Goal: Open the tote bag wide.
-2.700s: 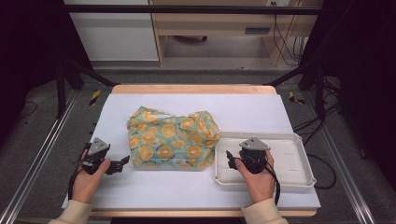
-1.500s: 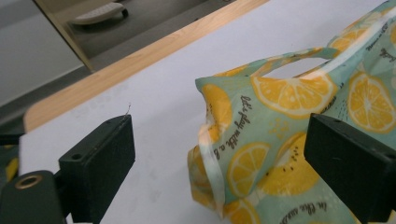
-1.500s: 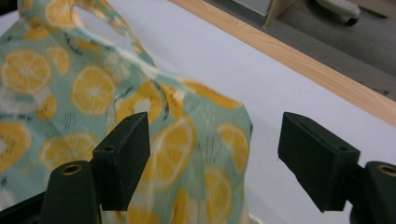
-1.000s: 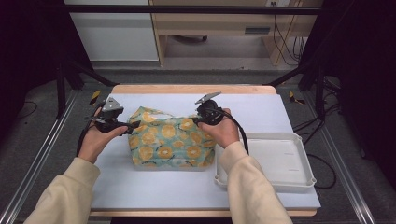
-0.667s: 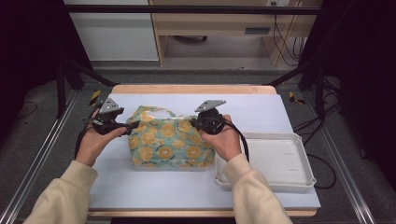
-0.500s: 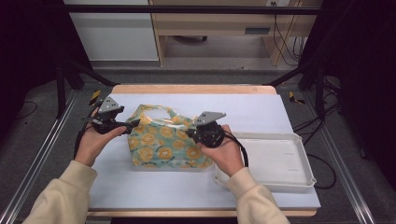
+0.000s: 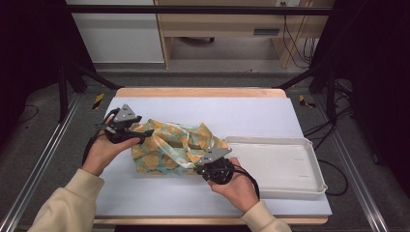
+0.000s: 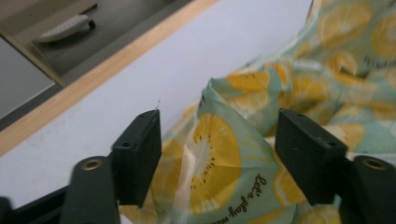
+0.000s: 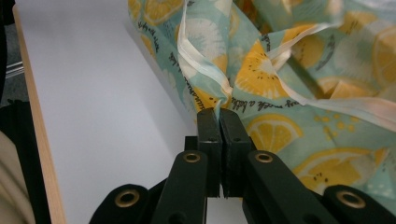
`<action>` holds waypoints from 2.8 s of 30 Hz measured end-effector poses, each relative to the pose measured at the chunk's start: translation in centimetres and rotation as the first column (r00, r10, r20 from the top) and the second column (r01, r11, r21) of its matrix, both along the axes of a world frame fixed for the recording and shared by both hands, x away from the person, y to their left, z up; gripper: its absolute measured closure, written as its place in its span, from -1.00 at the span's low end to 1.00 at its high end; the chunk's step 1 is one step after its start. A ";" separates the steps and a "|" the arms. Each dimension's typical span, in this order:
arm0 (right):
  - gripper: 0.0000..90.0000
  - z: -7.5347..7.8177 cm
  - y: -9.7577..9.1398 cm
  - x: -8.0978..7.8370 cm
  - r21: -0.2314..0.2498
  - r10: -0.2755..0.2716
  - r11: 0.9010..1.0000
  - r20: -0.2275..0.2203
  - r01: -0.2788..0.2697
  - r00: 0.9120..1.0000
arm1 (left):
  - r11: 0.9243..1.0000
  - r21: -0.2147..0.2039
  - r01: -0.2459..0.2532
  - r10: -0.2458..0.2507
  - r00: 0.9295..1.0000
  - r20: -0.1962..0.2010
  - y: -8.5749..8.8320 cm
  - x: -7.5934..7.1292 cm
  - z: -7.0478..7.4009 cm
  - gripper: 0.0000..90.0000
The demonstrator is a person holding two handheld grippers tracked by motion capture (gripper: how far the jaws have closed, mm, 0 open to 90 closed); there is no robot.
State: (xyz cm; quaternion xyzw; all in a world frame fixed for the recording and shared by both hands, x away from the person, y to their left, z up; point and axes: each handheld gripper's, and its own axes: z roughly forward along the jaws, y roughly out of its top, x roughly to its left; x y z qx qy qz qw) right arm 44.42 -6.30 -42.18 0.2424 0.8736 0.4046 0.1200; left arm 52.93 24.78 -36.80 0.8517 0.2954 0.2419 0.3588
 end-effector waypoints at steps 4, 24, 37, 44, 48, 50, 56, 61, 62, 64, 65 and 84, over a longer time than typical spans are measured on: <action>0.97 -0.7 -0.3 -0.2 -0.001 0.002 1.000 -0.023 -0.002 1.000 | 0.999 0.035 0.027 -0.026 0.999 -0.033 -0.5 -0.8 -1.4 0.24; -0.09 3.3 0.2 -1.4 0.017 -0.026 1.000 0.055 0.025 0.998 | 0.995 -0.096 0.032 -0.036 0.998 -0.049 2.5 -7.5 -7.2 0.98; 0.59 2.4 3.8 5.1 -0.095 -0.054 0.994 -0.020 0.052 0.998 | 0.995 -0.096 0.041 -0.045 0.998 -0.040 2.9 -8.4 -6.8 1.00; 1.00 2.6 1.7 1.9 -0.028 -0.002 1.000 0.006 0.002 1.000 | 0.995 -0.072 0.069 -0.072 0.996 -0.047 2.7 -9.3 -7.2 0.98; 1.00 2.5 0.1 -1.5 0.032 0.065 0.997 0.022 -0.066 0.998 | 0.997 -0.048 0.062 -0.065 0.996 -0.061 2.8 -9.5 -7.8 0.96; 1.00 2.2 -0.4 -2.6 0.032 0.091 0.995 0.020 -0.092 0.996 | 0.998 -0.042 0.054 -0.057 0.996 -0.073 2.8 -9.4 -8.3 0.96; 1.00 -0.8 -1.3 -4.1 -0.105 0.093 0.990 -0.036 -0.096 0.995 | 1.000 -0.008 0.006 -0.006 0.997 -0.071 3.5 -9.0 -9.0 0.95; 1.00 -1.9 -1.8 -3.4 -0.149 0.031 0.988 -0.047 -0.038 0.998 | 1.000 -0.010 -0.022 0.022 0.997 -0.068 3.9 -8.8 -9.3 0.93; 1.00 -1.9 -1.8 -3.3 -0.164 0.027 0.986 -0.047 -0.035 0.999 | 1.000 -0.012 -0.020 0.019 0.997 -0.071 3.9 -8.8 -9.3 0.92; 1.00 -2.0 -1.7 -3.3 -0.164 0.027 0.986 -0.048 -0.035 0.998 | 1.000 -0.007 -0.013 0.012 0.998 -0.070 4.0 -9.2 -9.2 0.87; 1.00 -1.9 -1.6 -3.3 -0.153 0.030 0.988 -0.042 -0.037 0.999 | 1.000 -0.015 -0.014 0.013 0.998 -0.063 4.1 -9.4 -9.0 0.83; -0.10 3.9 -1.2 -0.9 -0.014 0.052 0.999 0.065 -0.052 0.996 | 0.994 -0.110 -0.011 0.005 0.998 -0.055 5.8 -13.3 -8.2 -0.16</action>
